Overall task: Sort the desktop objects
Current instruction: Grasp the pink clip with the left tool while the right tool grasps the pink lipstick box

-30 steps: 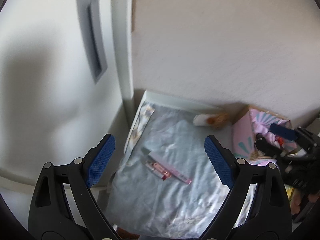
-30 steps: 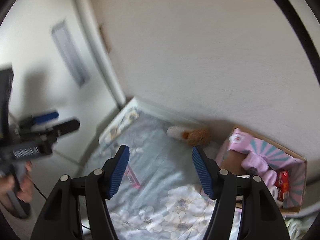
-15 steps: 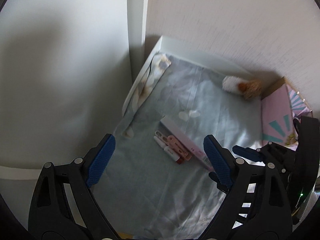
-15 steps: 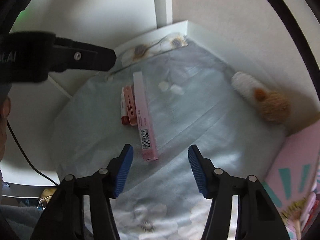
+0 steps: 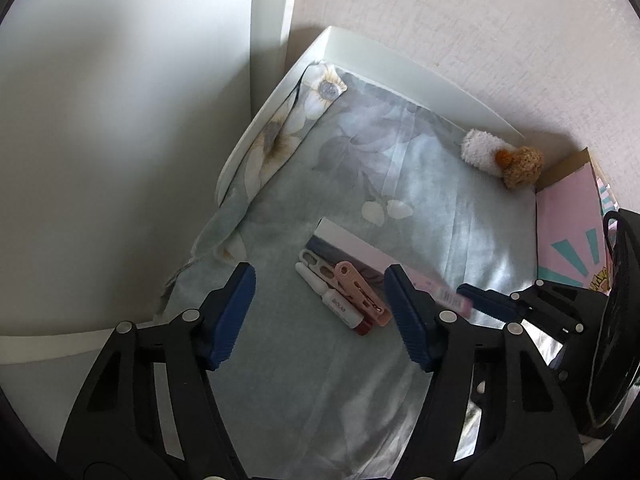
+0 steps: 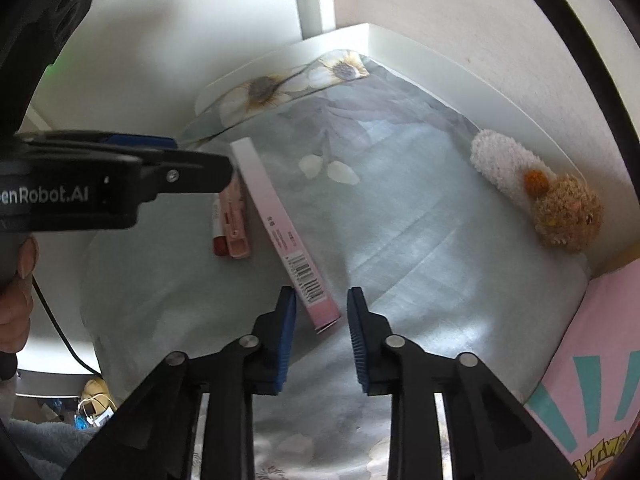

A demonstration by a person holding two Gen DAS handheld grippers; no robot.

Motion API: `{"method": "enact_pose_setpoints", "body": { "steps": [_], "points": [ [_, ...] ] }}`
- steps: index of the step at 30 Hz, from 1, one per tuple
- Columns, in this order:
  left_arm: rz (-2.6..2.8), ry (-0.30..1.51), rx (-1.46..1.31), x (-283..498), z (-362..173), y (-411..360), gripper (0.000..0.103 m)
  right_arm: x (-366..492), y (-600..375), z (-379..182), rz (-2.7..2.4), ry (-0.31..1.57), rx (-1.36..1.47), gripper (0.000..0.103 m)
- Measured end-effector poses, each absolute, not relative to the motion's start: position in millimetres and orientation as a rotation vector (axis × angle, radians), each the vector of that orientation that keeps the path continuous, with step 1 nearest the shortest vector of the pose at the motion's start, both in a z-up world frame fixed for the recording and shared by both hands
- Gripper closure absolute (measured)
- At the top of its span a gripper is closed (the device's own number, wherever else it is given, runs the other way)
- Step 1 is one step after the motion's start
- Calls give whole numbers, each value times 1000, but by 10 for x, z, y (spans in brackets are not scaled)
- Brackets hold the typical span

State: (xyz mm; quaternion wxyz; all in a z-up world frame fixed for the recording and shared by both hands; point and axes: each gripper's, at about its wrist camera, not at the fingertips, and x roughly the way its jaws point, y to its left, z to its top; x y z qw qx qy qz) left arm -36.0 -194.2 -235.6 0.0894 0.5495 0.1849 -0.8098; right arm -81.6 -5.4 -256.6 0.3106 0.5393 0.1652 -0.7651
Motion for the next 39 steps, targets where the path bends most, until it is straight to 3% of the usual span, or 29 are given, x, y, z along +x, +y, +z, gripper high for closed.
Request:
{"method": "enact_pose_setpoints", "body": {
  "steps": [21,39],
  "points": [
    [-2443,604,1706,-525,-2505,-1837,75,-789,84,-2516,-2118,358,1498,84],
    [-2452,577,1781,-623,-2539,-1666,77,-650,27,-2460,-2147,309,1521,84]
  ]
}}
